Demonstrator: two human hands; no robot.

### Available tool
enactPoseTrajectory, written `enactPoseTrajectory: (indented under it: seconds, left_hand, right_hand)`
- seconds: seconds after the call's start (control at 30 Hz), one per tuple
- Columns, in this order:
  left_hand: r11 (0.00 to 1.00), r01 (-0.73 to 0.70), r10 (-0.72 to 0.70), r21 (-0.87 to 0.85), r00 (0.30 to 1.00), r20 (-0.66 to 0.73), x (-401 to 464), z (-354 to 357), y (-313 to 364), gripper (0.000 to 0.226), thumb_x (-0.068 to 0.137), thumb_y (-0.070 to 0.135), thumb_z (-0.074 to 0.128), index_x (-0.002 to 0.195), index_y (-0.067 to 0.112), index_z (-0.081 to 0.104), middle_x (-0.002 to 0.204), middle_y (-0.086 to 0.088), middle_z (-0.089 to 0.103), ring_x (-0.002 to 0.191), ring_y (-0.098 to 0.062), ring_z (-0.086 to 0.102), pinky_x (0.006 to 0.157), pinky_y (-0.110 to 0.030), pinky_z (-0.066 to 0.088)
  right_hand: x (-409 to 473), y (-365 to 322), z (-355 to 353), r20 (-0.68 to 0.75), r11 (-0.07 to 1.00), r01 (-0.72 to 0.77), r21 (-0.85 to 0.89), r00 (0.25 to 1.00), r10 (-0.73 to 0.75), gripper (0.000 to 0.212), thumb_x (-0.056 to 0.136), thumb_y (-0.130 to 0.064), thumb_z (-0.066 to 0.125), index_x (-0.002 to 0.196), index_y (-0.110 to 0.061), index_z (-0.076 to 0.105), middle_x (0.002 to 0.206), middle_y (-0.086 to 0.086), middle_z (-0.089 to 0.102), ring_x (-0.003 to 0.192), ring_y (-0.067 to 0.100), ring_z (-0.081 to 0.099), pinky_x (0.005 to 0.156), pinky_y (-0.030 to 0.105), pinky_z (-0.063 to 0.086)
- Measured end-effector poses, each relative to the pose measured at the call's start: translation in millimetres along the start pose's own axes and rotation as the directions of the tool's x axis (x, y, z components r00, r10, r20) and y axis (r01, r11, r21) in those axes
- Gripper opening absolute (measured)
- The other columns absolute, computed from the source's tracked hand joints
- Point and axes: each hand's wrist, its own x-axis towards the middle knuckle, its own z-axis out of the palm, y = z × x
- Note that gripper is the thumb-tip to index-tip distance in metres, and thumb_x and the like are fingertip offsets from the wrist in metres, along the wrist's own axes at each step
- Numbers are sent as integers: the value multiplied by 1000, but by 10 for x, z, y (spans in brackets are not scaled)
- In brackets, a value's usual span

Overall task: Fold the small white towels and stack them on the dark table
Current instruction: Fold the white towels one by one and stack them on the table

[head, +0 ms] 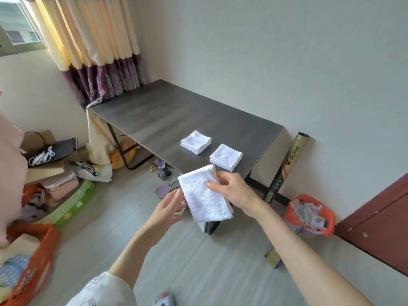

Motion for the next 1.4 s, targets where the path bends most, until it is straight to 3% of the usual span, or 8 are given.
enactPoseTrajectory:
  seconds: [0.17,0.3,0.43,0.57,0.8,1.0,1.13,1.4]
  left_hand:
    - [996,6,-3,-91,999,33,1058,-426,195,33,92,43,45,111,19,59,100,4,68,89,-13,66,84,-32,49]
    - [995,84,-83,-49,996,14,1917,-811,342,35,92,38,53,108,8,59,106,-12,66,94,-26,65,86,-44,51]
    - [993,108,-108,36,994,1,2618,-1054,560,33,89,37,59,100,6,58,87,-7,62,73,-20,58,54,-28,47]
    - [987,99,-96,129,995,-31,3205,-1170,638,21,90,32,57,90,10,59,72,1,57,57,-10,51,39,-15,36]
    - [931,140,-163,338,986,41,4285,-1294,680,25,86,38,59,88,13,62,79,-9,66,68,-19,58,59,-32,43]
    - [864,177,-240,471,968,75,5169,-1217,650,16,90,32,55,97,19,62,80,1,63,71,-14,59,54,-24,47]
    - [813,214,-302,541,950,79,5581,-1144,556,17,90,34,54,98,21,62,84,-1,62,74,-17,59,66,-34,57]
    - [755,235,-361,612,928,90,5869,-1161,344,19,92,34,50,102,21,60,96,-4,64,88,-24,62,78,-42,54]
  right_hand:
    - [1073,-1,86,-49,998,-28,48,998,30,8,89,-17,60,94,-13,64,90,-1,66,81,7,62,73,18,47]
    - [1888,15,121,-154,984,-117,136,978,138,8,90,-19,61,82,-21,60,81,-9,62,72,0,59,62,10,44]
    - [2548,111,115,-225,933,-226,279,929,293,3,90,-19,59,87,-19,61,93,-4,67,86,8,64,70,22,48]
    - [3074,299,106,-276,882,-325,342,862,425,10,92,-24,57,93,-15,61,98,0,66,94,14,62,83,34,50]
    - [3927,771,-17,-307,819,-476,320,766,565,25,92,-31,52,101,-8,57,103,9,64,95,22,64,84,45,56]
    - [4539,1063,-210,-259,704,-526,477,682,684,11,92,-20,48,94,-10,53,103,11,65,88,23,66,68,34,59]
    - [4784,1230,-272,-230,634,-574,519,620,750,15,93,-14,41,103,-7,50,107,13,62,90,24,64,64,31,57]
    - [5005,1450,-236,-305,643,-652,402,567,765,18,95,-23,42,107,-12,48,103,7,59,97,25,61,82,46,56]
